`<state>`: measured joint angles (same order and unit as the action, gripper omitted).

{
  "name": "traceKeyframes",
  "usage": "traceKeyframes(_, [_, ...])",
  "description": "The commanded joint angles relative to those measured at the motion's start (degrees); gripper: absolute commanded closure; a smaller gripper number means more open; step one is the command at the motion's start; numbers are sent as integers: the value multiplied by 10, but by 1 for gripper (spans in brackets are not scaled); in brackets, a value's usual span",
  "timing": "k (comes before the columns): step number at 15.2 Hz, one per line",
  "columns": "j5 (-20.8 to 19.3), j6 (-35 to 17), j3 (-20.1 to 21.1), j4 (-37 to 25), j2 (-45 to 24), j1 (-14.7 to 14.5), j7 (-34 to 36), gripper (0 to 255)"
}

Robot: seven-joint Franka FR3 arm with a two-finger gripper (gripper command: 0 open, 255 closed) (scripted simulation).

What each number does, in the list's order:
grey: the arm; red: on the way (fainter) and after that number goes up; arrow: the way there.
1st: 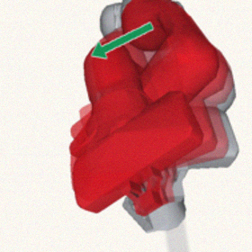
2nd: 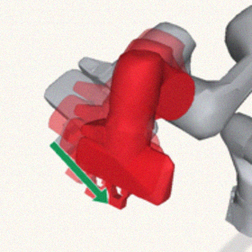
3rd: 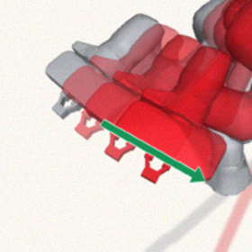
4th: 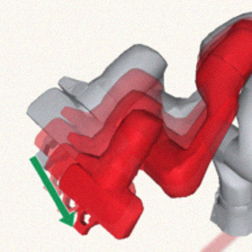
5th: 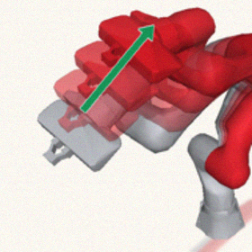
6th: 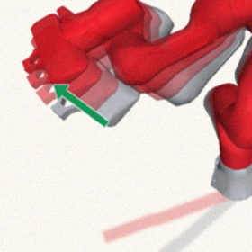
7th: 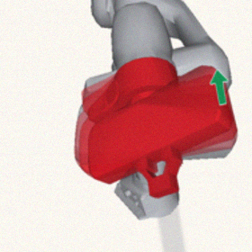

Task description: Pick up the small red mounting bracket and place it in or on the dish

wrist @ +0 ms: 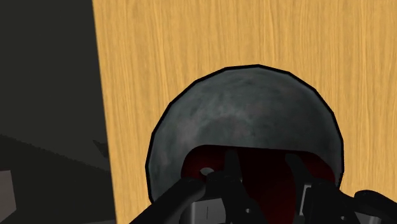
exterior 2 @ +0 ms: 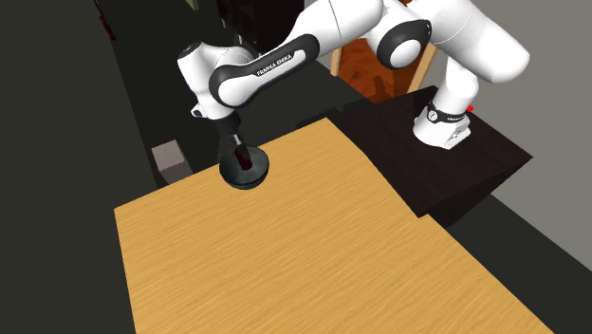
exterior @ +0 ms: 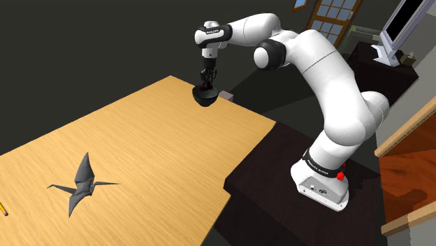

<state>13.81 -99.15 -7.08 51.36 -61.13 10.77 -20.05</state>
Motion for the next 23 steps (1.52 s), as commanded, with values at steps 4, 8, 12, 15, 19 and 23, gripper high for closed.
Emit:
traceKeyframes(4, [1, -19, 1, -3, -22, 1, -3, 255])
traceKeyframes(8, [1, -18, 1, -4, -22, 1, -3, 255])
traceKeyframes(12, [1, -18, 1, -4, -22, 1, -3, 255])
traceKeyframes(15, [1, -18, 1, -3, -22, 1, -3, 0])
traceKeyframes(19, [0, 2, 1, -25, -23, 4, -1, 0])
traceKeyframes(23, [-3, 71, 2, -118, -45, 15, 8, 0])
